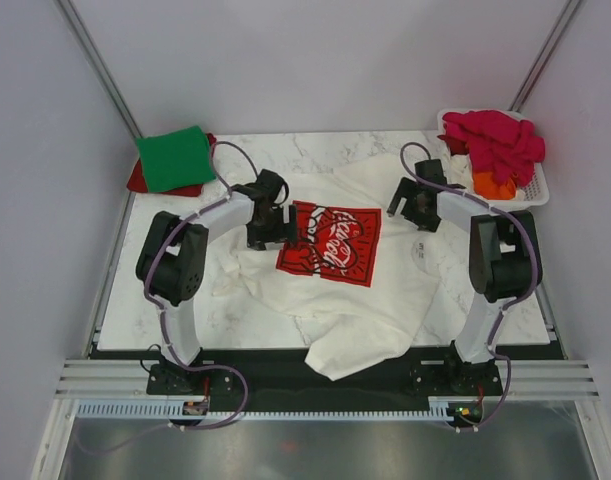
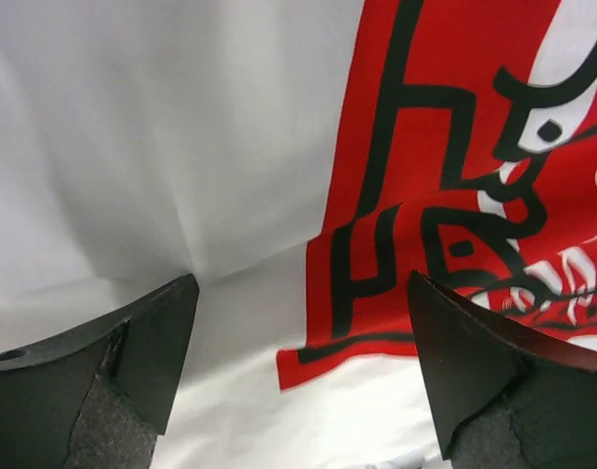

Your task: Fold and stack the t-shirts

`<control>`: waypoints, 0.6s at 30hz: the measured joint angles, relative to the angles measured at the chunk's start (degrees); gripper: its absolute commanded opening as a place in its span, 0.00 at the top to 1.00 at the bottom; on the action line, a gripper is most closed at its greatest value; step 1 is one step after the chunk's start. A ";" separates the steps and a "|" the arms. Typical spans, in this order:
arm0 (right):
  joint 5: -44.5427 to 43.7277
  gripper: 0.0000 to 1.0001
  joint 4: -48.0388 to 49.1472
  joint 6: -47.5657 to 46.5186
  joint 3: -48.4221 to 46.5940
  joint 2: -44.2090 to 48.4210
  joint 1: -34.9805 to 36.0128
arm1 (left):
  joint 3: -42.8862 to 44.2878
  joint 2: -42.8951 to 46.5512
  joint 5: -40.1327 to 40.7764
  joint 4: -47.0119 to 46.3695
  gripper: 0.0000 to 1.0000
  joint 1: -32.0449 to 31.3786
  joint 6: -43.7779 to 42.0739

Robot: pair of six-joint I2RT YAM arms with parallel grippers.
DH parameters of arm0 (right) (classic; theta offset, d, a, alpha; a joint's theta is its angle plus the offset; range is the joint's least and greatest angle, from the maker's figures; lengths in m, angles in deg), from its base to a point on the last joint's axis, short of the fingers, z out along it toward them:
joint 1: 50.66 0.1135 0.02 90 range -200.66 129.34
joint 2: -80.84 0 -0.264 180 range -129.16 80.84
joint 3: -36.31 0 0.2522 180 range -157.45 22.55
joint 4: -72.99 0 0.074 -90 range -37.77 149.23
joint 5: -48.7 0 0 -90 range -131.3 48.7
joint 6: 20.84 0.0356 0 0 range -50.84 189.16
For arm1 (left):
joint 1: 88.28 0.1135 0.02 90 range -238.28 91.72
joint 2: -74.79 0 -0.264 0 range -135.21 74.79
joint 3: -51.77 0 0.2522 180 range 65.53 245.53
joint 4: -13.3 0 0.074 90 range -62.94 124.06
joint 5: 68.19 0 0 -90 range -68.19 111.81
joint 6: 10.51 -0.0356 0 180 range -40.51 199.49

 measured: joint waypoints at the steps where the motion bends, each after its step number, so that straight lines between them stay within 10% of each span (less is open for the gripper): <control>1: -1.18 0.02 -0.37 0.68 1.44 1.16 -1.03 | -1.05 0.74 -0.44 -0.79 0.04 -1.99 0.72; 11: -7.78 0.02 -7.21 0.39 4.63 5.14 -6.58 | -10.08 9.25 -4.55 -1.31 0.01 -17.22 7.41; 18: -0.96 0.02 -10.69 -2.73 -0.96 9.94 -5.22 | -7.72 31.19 -0.42 8.35 0.00 -12.79 7.96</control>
